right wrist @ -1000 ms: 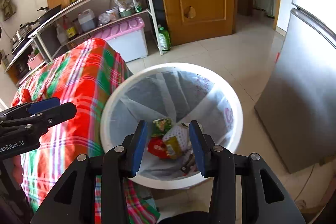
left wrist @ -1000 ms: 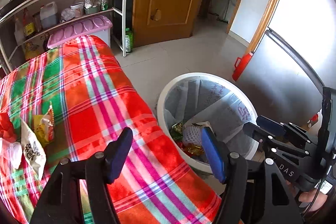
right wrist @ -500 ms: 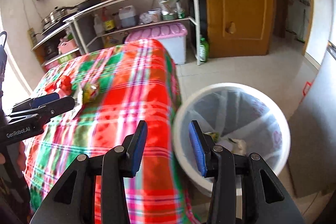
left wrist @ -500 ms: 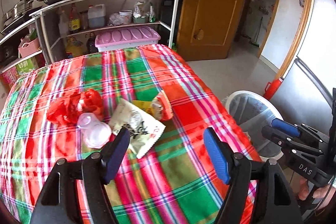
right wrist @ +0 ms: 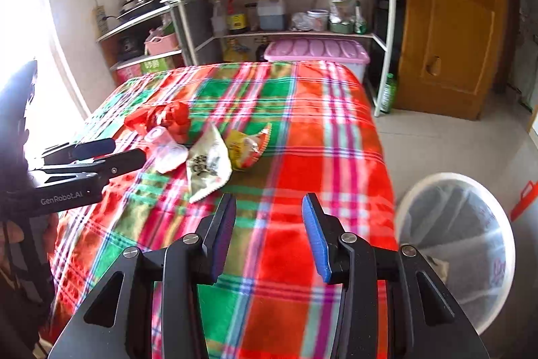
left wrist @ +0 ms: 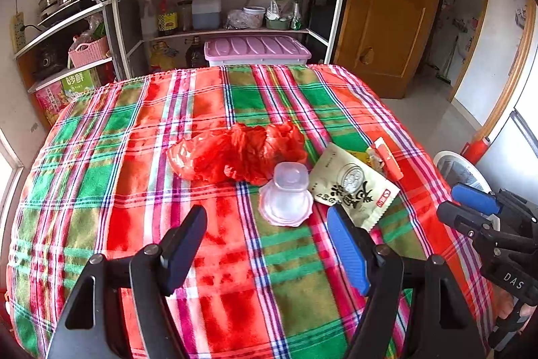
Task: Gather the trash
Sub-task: 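Move both open tools back over the table toward the remaining trash, then grasp the clear plastic container with the left tool while the right tool grasps the white snack bag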
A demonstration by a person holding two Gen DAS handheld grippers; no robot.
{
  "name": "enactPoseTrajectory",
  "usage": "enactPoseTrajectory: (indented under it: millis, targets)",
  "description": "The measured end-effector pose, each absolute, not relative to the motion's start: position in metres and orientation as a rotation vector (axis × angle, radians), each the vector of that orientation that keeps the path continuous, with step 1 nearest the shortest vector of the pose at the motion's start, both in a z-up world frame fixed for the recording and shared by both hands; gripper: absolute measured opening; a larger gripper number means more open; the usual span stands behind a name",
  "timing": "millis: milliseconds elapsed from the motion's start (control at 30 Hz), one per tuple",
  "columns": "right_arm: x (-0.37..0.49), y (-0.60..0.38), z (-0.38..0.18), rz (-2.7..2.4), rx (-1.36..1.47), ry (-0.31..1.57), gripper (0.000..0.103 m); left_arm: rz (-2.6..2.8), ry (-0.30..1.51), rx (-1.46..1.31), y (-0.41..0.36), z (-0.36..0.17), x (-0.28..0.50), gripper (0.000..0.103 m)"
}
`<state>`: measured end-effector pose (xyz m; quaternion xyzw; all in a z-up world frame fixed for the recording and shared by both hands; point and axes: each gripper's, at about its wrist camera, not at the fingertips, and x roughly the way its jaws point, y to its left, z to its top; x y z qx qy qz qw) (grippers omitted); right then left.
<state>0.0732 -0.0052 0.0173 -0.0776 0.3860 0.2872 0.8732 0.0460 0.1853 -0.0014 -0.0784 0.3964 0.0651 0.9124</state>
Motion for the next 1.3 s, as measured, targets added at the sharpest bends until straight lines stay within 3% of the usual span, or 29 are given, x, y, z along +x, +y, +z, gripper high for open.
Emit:
enactPoseTrajectory:
  millis: [833,1100,1300]
  targets:
    - [0.114,0.060,-0.012,0.706,-0.240,0.883,0.042,0.043,0.839,-0.179,0.199,-0.016,0.089,0.076]
    - [0.118,0.063,-0.013,0.705,-0.247,0.884,0.023,0.047,0.833,-0.174,0.200,-0.017,0.090,0.070]
    - [0.117,0.064,-0.017,0.708,-0.249,0.895,0.013,0.046,0.843,-0.173,0.201,-0.021,0.094,0.056]
